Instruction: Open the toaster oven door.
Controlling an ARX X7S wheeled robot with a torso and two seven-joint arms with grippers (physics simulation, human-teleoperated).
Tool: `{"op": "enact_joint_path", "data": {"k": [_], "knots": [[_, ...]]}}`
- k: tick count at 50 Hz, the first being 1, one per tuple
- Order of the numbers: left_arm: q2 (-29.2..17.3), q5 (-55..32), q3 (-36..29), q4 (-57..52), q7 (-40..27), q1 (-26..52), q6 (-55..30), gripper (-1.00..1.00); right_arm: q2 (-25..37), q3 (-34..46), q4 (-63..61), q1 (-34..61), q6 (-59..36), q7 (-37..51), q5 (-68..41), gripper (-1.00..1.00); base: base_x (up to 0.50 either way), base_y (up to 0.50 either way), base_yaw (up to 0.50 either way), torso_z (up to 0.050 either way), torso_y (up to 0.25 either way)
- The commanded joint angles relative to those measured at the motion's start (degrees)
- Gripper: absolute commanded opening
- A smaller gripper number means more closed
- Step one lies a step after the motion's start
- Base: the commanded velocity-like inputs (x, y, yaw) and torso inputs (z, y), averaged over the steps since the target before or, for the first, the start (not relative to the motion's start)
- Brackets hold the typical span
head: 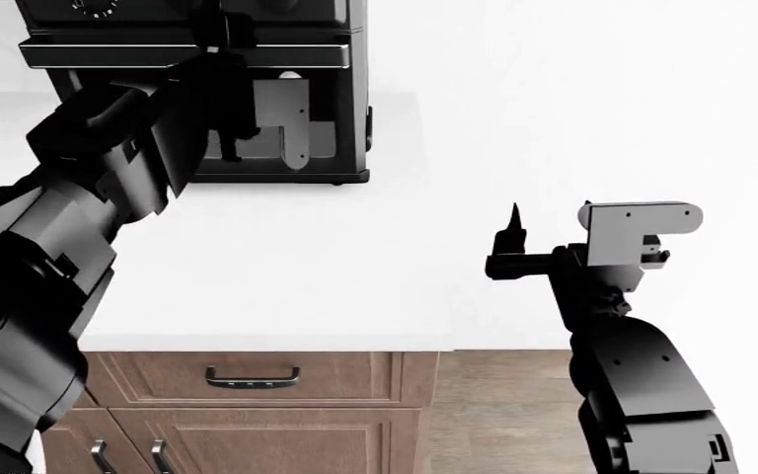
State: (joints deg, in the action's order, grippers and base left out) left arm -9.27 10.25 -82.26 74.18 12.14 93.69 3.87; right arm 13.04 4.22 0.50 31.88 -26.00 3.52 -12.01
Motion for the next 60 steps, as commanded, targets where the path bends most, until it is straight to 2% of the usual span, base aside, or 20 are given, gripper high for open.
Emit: {"op": "enact_joint_path", "data": {"k": [1, 14, 22, 26, 32, 47, 60], "knots": [[0.3, -5.2, -6.9, 0.8, -0.5, -0.4, -0.3, -1.0, 0.2, -0.2, 0.5, -0.3, 0.6, 0.2, -0.5, 1.0, 0.0, 0.0, 0.0, 0.0, 0.0], [-0.9, -7.2, -10.4, 0.8, -1.9, -0.7, 2.9, -1.0, 0.2, -0.2, 0.6, -0.6, 1.2, 0.4, -1.0, 1.0, 0.0, 0.0, 0.0, 0.0, 0.0], [-3.2, -7.3, -10.9, -1.2, -2.7, -0.8, 5.6, -1.0, 0.2, -0.1, 0.4, -0.7, 1.2, 0.4, -1.3, 1.0, 0.0, 0.0, 0.0, 0.0, 0.0], [-11.7, -7.3, -10.6, -20.7, -2.2, -0.6, -4.5, -1.0, 0.2, 0.1, 0.2, -0.5, 1.1, 0.5, -1.4, 1.0, 0.0, 0.0, 0.0, 0.0, 0.0], [-18.9, -7.2, -10.4, -37.4, -2.0, -0.9, -12.4, -1.0, 0.3, 0.3, -0.7, -0.3, 0.2, 0.7, -1.6, 1.0, 0.0, 0.0, 0.0, 0.0, 0.0], [-31.7, -6.8, -10.9, -66.6, -2.6, -3.8, -25.7, -1.0, 0.4, 0.6, -0.8, -0.2, 0.6, 0.7, -2.1, 1.0, 0.0, 0.0, 0.0, 0.0, 0.0], [-39.5, -5.5, -12.5, -83.8, -1.9, -5.6, -33.7, -1.0, 0.5, 0.9, -1.4, -0.6, 0.7, 0.8, -2.6, 1.0, 0.0, 0.0, 0.0, 0.0, 0.0]]}}
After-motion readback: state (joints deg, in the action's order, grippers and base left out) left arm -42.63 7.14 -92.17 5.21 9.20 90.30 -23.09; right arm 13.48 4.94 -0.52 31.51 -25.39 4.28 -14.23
